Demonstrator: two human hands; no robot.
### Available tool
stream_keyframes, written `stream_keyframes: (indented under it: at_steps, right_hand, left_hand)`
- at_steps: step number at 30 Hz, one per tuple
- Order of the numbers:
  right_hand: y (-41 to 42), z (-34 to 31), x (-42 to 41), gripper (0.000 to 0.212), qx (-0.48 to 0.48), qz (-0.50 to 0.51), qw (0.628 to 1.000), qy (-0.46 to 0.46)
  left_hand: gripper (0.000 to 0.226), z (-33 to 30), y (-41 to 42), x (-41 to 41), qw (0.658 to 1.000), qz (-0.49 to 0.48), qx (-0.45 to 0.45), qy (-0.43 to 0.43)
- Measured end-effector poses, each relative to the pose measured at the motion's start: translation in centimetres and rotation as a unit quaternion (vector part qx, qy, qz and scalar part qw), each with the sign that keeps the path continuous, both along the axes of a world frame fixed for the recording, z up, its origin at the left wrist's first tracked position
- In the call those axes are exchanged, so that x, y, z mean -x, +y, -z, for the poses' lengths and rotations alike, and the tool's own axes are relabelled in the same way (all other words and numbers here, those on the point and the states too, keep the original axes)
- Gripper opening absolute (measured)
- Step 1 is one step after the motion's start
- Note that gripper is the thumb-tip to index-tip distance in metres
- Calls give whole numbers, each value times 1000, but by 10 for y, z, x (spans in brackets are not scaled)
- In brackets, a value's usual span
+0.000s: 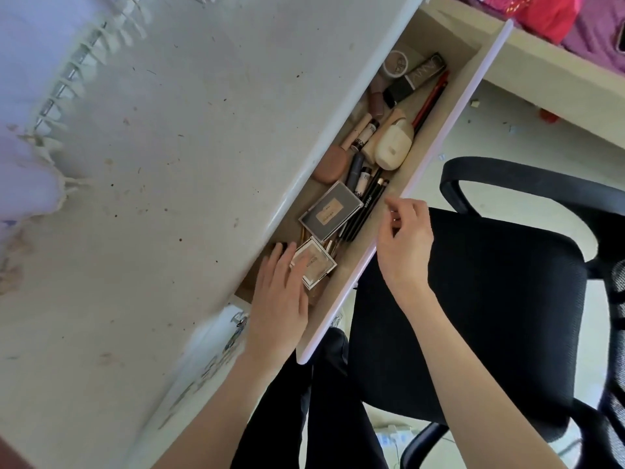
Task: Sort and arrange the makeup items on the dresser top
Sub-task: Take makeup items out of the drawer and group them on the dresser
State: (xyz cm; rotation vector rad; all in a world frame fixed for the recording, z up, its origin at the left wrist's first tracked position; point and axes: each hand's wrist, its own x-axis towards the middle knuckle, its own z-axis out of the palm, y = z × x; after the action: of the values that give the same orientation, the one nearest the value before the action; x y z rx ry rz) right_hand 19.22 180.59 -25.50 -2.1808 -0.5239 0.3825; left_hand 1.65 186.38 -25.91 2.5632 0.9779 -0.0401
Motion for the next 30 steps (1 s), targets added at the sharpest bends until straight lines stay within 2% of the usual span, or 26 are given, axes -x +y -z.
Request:
stream_keyframes:
  at_steps: [4, 7, 9, 13, 16, 21, 25, 30]
  right_hand:
    - [32, 7, -11, 32, 105, -183, 977, -7]
    - [64, 15, -22, 34, 210, -290, 934, 0]
    - [79, 23, -25, 39, 271, -319, 908, 27]
    - [91, 38, -24, 57, 325, -284, 899, 76]
    - [93, 46, -25, 54, 335, -251, 906, 62]
    - [90, 50, -29, 56, 348, -227, 906, 78]
    - [88, 38, -26, 43, 315, -234, 918, 58]
    - [71, 8, -17, 28, 224, -203, 947, 113]
  left_hand:
    - [46, 14, -4, -5, 973, -180, 139, 26]
    - [55, 22, 1, -16, 961, -212, 172, 55]
    - [57, 24, 4, -24, 955, -230, 176, 63]
    - [60, 31, 8, -33, 944, -267, 179, 72]
    - [60, 38, 8, -35, 927, -296, 212, 87]
    - [47, 44, 8, -35, 905, -335, 249, 84]
    - [39, 38, 9, -36, 906, -323, 263, 71]
    - [30, 20, 9, -36, 924, -266, 272, 42]
